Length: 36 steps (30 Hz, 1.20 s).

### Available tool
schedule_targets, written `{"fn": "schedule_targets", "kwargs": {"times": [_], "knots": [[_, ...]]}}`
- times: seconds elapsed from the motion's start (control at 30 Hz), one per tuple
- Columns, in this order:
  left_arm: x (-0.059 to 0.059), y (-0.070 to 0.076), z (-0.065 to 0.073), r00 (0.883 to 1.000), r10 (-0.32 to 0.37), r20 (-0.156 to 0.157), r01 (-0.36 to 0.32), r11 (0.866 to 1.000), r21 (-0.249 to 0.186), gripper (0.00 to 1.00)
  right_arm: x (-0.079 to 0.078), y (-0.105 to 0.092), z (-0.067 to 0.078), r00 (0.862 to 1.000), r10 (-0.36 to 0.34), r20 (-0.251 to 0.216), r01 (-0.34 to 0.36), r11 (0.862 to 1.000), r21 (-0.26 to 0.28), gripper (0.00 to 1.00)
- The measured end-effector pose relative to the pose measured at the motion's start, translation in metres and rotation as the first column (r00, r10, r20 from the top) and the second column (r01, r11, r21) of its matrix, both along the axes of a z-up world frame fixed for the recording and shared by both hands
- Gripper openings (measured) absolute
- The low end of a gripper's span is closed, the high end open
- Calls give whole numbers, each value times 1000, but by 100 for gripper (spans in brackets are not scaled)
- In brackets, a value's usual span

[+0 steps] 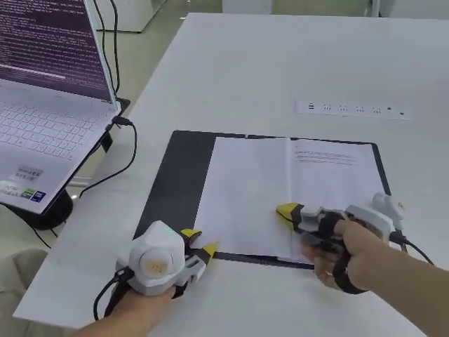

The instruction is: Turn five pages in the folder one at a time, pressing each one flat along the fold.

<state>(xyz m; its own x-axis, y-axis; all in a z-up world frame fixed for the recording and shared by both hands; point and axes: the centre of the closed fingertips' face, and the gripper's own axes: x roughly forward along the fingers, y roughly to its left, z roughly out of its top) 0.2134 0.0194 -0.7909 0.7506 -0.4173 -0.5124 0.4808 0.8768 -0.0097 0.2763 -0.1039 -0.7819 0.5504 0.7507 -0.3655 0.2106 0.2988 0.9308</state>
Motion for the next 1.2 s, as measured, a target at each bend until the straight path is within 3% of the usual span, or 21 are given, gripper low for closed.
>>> {"fn": "schedule_targets", "kwargs": {"times": [0.3,0.97,1.2], "knots": [[0,-1,1,1000,-4,-4,4,1000,7,21,-9,-7,-10,1000,2,-6,-2,1000,-5,0],[-2,-2,1,1000,-7,-12,7,1000,15,21,-66,-2,-9,999,5,-32,-4,1000,16,0],[-2,-3,1,1000,5,-27,-5,1000,12,21,-87,1,-7,998,20,-65,-19,1000,22,0]]}}
